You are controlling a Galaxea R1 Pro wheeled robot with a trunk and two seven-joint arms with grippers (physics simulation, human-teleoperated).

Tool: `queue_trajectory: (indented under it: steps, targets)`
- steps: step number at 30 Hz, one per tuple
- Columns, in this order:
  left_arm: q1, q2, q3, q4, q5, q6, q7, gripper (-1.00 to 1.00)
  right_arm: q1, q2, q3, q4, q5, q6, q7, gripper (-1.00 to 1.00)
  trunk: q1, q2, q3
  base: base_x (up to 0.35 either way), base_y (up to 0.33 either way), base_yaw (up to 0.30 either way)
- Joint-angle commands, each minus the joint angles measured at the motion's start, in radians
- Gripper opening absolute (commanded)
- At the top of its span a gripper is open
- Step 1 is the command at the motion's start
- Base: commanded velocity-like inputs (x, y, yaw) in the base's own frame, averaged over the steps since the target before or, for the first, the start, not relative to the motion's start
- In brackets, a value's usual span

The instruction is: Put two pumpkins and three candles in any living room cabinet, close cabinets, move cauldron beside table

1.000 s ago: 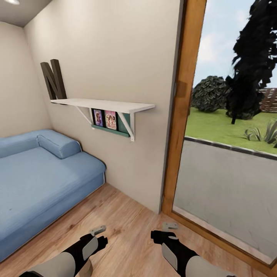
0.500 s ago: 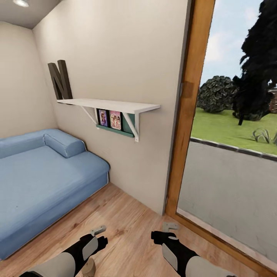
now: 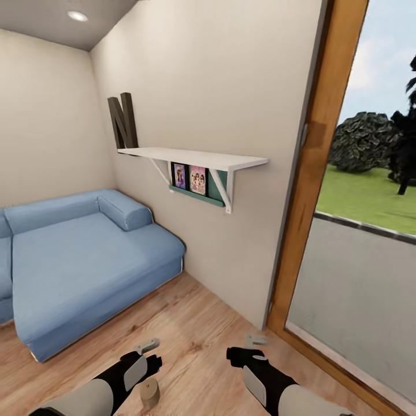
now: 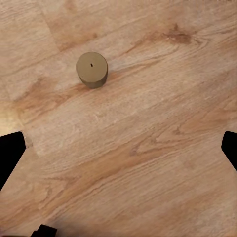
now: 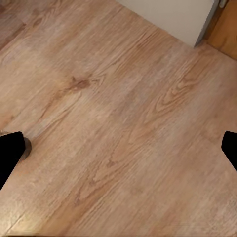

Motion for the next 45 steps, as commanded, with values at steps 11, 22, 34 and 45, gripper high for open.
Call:
queue_trajectory:
  steps: [11,22,34,45]
  targets:
    - [-0.001,0.0,-0.012,-0.002,0.008,0.004,0.007,1.0,0.0,0.001,0.01,-0.001,-0.007,0.004,-0.007,1.0,0.0,-0.001,-0.001,-0.047,-0.066,0.275]
    - [-0.001,-0.001,-0.012,-0.002,0.009,0.004,0.007,1.0,0.0,0.002,0.01,-0.001,-0.007,0.004,-0.007,1.0,0.0,-0.001,-0.001,0.022,-0.237,0.275]
    - [-0.001,-0.001,-0.012,-0.002,0.009,0.005,0.007,1.0,0.0,0.002,0.01,-0.001,-0.006,0.004,-0.007,1.0,0.0,-0.001,-0.001,0.125,-0.017,0.275]
    - [-0.001,-0.002,-0.012,-0.002,0.009,0.005,0.007,1.0,0.0,0.002,0.011,-0.001,-0.006,0.004,-0.007,1.0,0.0,-0.001,-0.001,0.004,0.0,0.275]
